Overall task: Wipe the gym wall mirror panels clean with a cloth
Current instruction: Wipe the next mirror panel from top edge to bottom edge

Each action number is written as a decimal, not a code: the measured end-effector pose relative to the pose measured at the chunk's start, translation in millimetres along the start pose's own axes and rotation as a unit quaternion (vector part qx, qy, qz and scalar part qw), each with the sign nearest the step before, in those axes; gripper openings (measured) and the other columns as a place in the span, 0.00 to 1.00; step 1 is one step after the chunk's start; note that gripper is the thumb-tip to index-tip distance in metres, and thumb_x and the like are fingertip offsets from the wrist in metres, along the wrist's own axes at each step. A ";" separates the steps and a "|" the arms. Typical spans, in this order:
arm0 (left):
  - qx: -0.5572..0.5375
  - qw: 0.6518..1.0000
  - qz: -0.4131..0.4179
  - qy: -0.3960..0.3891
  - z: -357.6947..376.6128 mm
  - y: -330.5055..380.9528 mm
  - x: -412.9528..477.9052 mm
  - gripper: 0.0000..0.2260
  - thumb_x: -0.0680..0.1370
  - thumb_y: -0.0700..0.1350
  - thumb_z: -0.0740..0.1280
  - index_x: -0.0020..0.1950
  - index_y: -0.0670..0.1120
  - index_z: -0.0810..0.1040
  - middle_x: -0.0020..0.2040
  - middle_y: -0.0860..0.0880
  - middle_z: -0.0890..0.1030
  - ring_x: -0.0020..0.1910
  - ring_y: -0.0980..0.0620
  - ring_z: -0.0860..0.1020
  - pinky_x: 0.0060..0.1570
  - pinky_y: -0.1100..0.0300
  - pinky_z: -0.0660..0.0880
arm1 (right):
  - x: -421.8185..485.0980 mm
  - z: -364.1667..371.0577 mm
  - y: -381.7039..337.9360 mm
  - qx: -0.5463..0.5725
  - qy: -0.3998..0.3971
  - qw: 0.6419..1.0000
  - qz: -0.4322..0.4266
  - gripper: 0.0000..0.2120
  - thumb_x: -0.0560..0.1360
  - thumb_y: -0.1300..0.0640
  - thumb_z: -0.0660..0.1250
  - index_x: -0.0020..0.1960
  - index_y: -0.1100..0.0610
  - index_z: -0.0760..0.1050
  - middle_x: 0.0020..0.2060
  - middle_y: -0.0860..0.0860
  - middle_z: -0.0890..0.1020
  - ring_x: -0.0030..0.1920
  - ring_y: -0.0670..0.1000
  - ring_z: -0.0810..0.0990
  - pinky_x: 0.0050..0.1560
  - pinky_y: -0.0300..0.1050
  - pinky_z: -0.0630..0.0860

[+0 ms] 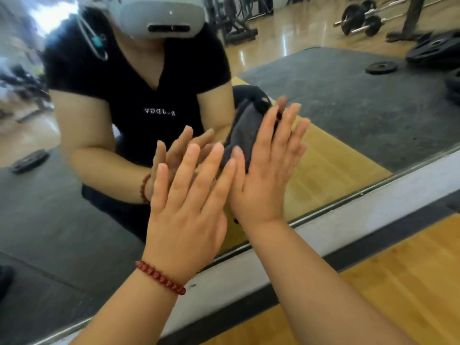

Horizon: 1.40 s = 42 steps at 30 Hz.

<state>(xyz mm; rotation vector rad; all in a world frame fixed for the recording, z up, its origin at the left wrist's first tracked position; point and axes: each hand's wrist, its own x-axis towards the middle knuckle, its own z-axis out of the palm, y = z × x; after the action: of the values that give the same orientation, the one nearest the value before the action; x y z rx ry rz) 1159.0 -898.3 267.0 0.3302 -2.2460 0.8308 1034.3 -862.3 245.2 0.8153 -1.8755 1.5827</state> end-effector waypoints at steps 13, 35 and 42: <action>0.071 0.994 0.079 0.011 -19.9 -23.2 81.6 0.26 0.77 0.45 0.65 0.75 0.44 0.69 0.77 0.43 0.65 0.77 0.41 0.59 0.76 0.38 0.49 | 53.1 -24.7 20.5 -0.069 -0.010 0.997 -0.016 0.30 0.83 0.40 0.42 0.80 0.52 0.41 0.80 0.54 0.45 0.78 0.62 0.38 0.76 0.66 0.41; 0.117 0.984 0.109 0.076 -85.8 -84.5 199.4 0.25 0.79 0.45 0.59 0.75 0.38 0.67 0.77 0.41 0.64 0.77 0.42 0.61 0.76 0.45 0.57 | 206.1 -74.6 -22.0 -0.173 0.011 0.938 -0.301 0.33 0.81 0.45 0.52 0.80 0.58 0.46 0.80 0.54 0.48 0.80 0.57 0.42 0.78 0.57 0.41; 0.105 0.985 0.095 0.103 -111.8 -100.9 222.2 0.25 0.78 0.45 0.59 0.73 0.35 0.69 0.75 0.39 0.67 0.75 0.41 0.64 0.75 0.45 0.59 | 220.5 -68.9 -70.5 -0.130 -0.013 0.906 -0.403 0.31 0.81 0.47 0.54 0.80 0.54 0.50 0.80 0.54 0.52 0.80 0.56 0.48 0.79 0.53 0.46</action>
<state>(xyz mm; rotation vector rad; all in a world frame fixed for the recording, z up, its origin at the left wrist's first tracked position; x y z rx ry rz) 1104.8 -901.2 529.9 0.1204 -2.0220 1.1519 941.8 -825.0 465.2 1.2673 -1.4153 0.7882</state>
